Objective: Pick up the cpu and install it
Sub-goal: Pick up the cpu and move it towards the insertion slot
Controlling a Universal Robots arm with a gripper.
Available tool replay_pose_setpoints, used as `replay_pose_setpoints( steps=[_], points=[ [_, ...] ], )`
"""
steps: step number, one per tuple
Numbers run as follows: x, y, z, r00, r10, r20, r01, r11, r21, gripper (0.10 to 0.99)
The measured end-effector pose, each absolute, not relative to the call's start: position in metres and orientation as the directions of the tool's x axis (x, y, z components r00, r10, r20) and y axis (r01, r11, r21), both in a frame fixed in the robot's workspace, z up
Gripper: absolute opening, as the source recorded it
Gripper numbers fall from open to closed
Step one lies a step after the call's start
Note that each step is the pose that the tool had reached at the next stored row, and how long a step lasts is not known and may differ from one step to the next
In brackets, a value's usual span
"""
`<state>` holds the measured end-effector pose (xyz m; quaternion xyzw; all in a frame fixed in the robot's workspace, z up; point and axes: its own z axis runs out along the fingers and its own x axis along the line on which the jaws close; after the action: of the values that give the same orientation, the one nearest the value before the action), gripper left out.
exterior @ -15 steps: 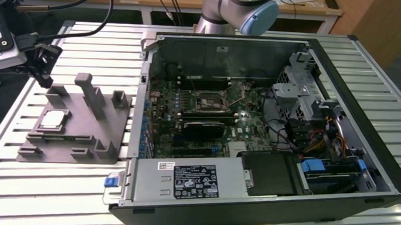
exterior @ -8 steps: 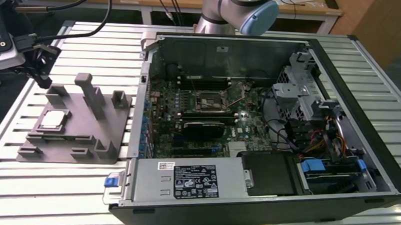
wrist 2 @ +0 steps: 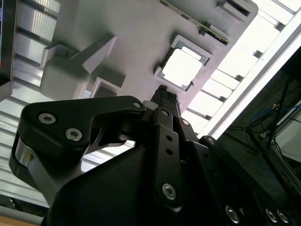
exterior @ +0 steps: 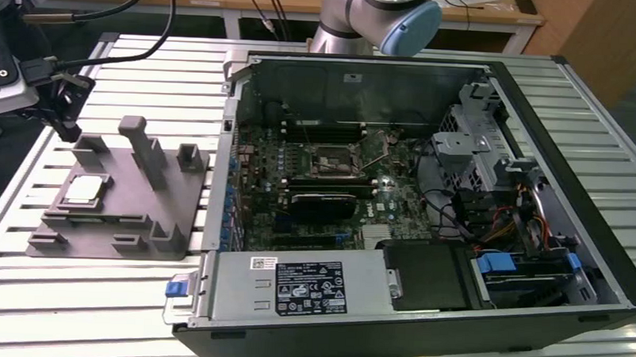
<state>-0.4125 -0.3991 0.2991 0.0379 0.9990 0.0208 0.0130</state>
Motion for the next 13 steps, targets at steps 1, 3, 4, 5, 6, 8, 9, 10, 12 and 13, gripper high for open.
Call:
replay_pose_setpoints(
  steps=[1, 3, 4, 5, 6, 8, 9, 10, 12, 13],
  points=[
    [-0.4129, -0.3991, 0.2987, -0.997, 0.076, -0.024, 0.075, 0.996, 0.043, 0.106],
    [-0.4139, -0.3991, 0.298, -0.997, 0.076, -0.024, 0.075, 0.996, 0.043, 0.106],
    [-0.4145, -0.3991, 0.2976, -0.997, 0.076, -0.024, 0.075, 0.996, 0.043, 0.106],
    [-0.415, -0.3991, 0.2971, -0.997, 0.076, -0.025, 0.075, 0.996, 0.043, 0.106],
    [-0.4155, -0.3991, 0.2966, -0.997, 0.076, -0.025, 0.075, 0.996, 0.043, 0.106],
    [-0.4162, -0.3991, 0.2956, -0.997, 0.076, -0.025, 0.075, 0.996, 0.043, 0.106],
    [-0.4167, -0.3991, 0.295, -0.997, 0.076, -0.025, 0.075, 0.996, 0.043, 0.106],
    [-0.4171, -0.3991, 0.2944, -0.997, 0.076, -0.024, 0.075, 0.996, 0.043, 0.106],
    [-0.4177, -0.3991, 0.2927, -0.997, 0.076, -0.025, 0.075, 0.996, 0.043, 0.106],
    [-0.4181, -0.3991, 0.2917, -0.997, 0.076, -0.025, 0.075, 0.996, 0.043, 0.106]
  ],
)
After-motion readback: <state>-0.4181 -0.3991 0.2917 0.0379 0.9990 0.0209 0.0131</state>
